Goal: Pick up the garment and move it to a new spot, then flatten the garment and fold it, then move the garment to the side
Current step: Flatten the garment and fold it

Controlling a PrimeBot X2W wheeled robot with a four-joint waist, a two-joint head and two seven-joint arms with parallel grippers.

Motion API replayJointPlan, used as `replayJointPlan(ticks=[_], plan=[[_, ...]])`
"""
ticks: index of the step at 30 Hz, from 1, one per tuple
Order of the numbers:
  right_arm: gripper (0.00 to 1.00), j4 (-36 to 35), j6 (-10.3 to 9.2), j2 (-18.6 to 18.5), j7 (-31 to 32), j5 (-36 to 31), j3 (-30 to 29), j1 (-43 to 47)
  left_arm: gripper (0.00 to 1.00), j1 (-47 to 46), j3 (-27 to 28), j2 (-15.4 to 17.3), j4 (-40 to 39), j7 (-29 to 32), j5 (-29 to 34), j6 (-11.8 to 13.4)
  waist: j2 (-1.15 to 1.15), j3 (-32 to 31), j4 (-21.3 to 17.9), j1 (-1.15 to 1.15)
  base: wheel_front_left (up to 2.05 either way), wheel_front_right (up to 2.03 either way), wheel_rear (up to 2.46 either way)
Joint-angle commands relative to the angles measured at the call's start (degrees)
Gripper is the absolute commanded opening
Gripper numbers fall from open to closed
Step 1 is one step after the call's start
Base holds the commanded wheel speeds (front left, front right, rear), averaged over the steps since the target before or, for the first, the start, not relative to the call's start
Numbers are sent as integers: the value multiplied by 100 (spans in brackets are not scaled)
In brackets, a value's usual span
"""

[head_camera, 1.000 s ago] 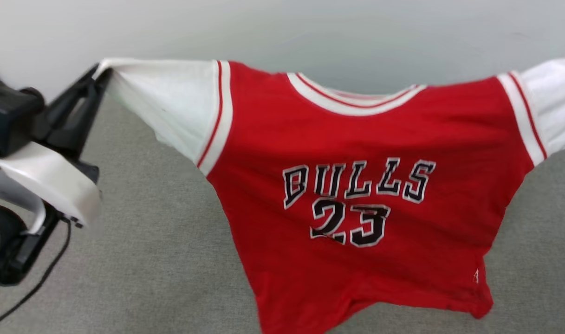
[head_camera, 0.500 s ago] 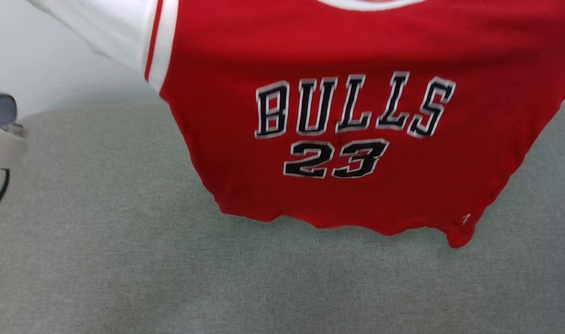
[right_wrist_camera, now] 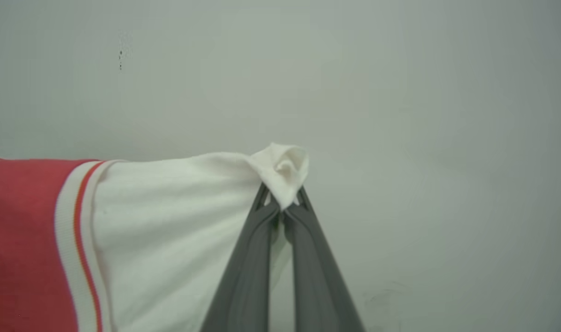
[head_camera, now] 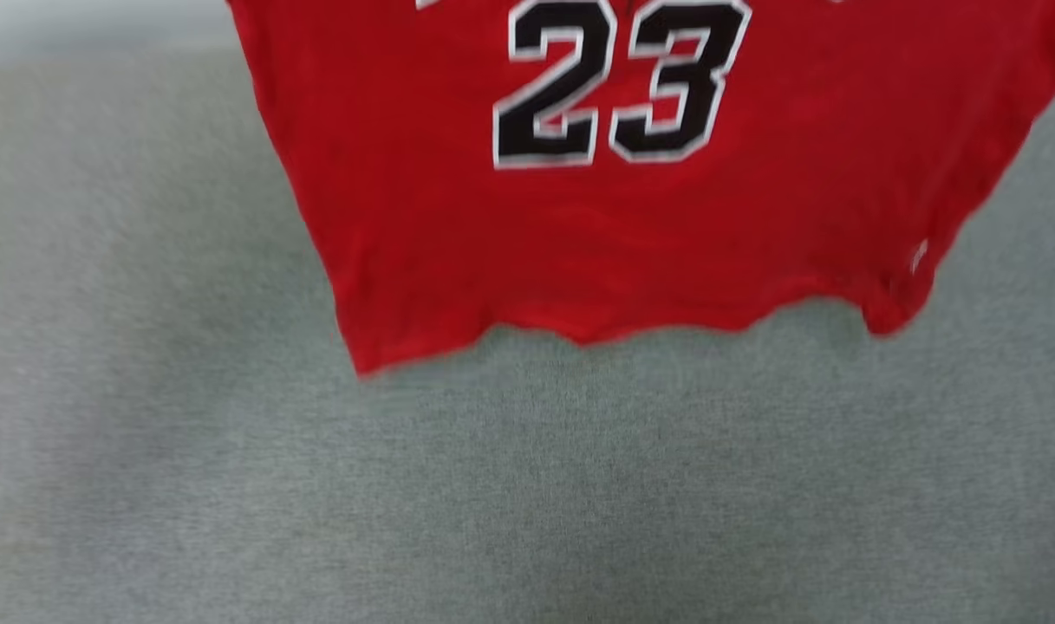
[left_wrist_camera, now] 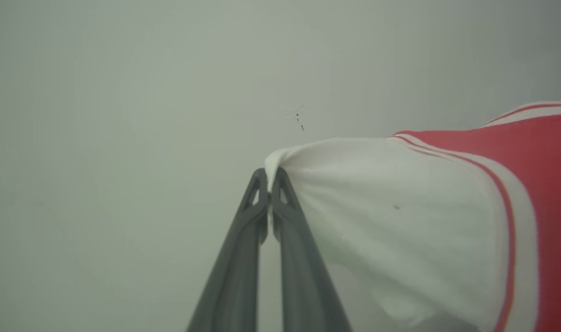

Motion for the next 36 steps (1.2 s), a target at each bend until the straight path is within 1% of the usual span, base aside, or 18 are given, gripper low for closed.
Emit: replayJointPlan(ticks=[1, 2, 3, 4, 7, 13, 18, 22, 24, 28, 30, 33, 36], plan=[[0, 113, -4, 52, -68, -107, 84, -201, 0, -210, -55, -107, 97, 30, 78, -34, 0, 548, -67, 0, 0, 0, 0], [0, 427, -6, 120, -197, -258, 238, -682, 0, -754, -145, -303, 391, 124, 214, -148, 0, 820, -64, 0, 0, 0, 0], [0, 598, -6, 193, -280, -335, 292, -910, 0, -1028, -182, -415, 591, 123, 303, -183, 0, 930, -64, 0, 0, 0, 0], [0, 598, -6, 193, -280, -335, 292, -910, 0, -1028, -182, -415, 591, 123, 303, -183, 0, 930, -64, 0, 0, 0, 0], [0, 1054, -5, 391, -459, -591, 369, -1600, 0, -1793, -253, -717, 1203, 63, 506, -325, 0, 1268, -68, 0, 0, 0, 0], [0, 1987, -5, 681, -925, -1111, 377, -2722, 0, -3008, -310, -1307, 2388, -476, 855, -446, 0, 1767, 17, 0, 0, 0, 0], [0, 2686, -5, 897, -1331, -1507, 398, -3223, 0, -3541, -360, -1657, 3234, -973, 996, -539, 0, 2025, 92, 0, 0, 0, 0], [0, 3133, -5, 1121, -1616, -1669, 348, -3265, 0, -3500, -410, -1862, 3779, -1294, 946, -659, 0, 2142, 170, 0, 0, 0, 0], [0, 3280, -5, 1134, -1708, -1776, 432, -3148, 0, -3347, -452, -1963, 4008, -1411, 901, -757, 0, 2186, 208, 0, 0, 0, 0], [0, 3516, -5, 1218, -1834, -1749, 420, -2803, 0, -2989, -703, -2123, 4291, -1595, 942, -910, 0, 2177, 311, 0, 0, 0, 0], [0, 3588, -5, 1225, -1876, -1707, 456, -2530, 0, -2698, -793, -2191, 4359, -1690, 928, -945, 0, 2099, 357, 0, 0, 0, 0], [0, 3689, -5, 1244, -1953, -1602, 519, -1908, 0, -2004, -967, -2348, 4445, -1816, 879, -1007, 0, 1851, 392, 0, 0, 0, 0], [0, 3697, -5, 1226, -1970, -1467, 653, -1195, 0, -1310, -1124, -2398, 4442, -1884, 856, -1028, 0, 1529, 409, 0, 0, 0, 0]])
